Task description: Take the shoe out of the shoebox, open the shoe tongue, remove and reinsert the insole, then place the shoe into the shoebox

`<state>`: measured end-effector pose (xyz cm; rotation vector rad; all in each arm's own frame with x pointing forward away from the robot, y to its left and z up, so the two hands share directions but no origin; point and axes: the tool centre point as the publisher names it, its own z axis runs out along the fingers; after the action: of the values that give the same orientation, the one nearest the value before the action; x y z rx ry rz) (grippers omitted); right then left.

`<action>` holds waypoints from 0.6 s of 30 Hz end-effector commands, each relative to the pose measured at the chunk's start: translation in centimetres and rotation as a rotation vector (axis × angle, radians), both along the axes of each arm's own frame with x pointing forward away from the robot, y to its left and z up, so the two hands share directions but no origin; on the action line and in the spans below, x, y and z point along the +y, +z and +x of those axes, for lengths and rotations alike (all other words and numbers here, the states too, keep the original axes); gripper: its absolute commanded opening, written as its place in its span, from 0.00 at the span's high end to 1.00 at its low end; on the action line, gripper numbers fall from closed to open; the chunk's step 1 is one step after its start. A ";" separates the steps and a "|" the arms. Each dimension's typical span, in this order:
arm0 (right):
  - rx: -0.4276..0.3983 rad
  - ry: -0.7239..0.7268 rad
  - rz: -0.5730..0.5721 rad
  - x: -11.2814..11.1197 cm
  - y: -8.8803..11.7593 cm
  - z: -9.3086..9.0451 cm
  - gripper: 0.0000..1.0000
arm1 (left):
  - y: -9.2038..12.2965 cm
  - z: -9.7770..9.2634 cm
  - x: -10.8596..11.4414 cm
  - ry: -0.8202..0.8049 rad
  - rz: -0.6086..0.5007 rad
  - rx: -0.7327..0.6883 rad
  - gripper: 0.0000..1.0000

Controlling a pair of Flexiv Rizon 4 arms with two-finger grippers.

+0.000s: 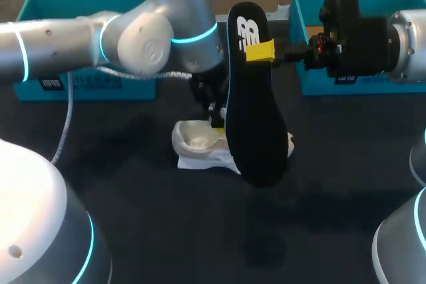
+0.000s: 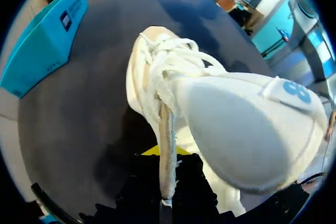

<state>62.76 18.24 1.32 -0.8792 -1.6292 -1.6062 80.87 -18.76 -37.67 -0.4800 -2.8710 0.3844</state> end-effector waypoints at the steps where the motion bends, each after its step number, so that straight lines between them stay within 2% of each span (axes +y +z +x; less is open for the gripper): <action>1: 0.002 -0.001 -0.003 0.2 0.0 0.0 1.00 | 1.5 0.6 -1.2 -0.262 0.075 0.097 1.00; 6: 0.002 -0.001 -0.003 0.2 0.0 0.0 1.00 | 1.9 0.1 -1.9 -0.418 0.121 0.084 1.00; 10: 0.002 -0.001 -0.003 0.2 0.0 0.0 1.00 | 2.4 -1.1 -2.0 -0.612 0.118 0.075 1.00; 12: 0.002 -0.001 -0.003 0.2 0.0 0.0 1.00 | 2.9 -1.8 -1.8 -0.736 0.080 0.053 1.00; 18: 0.002 -0.001 -0.003 0.2 0.0 0.0 1.00 | 3.1 -2.0 -1.7 -0.748 0.067 0.032 1.00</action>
<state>62.76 18.24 1.32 -0.8793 -1.6292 -1.6062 78.80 -20.40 -34.89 -1.2812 -2.4946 0.1704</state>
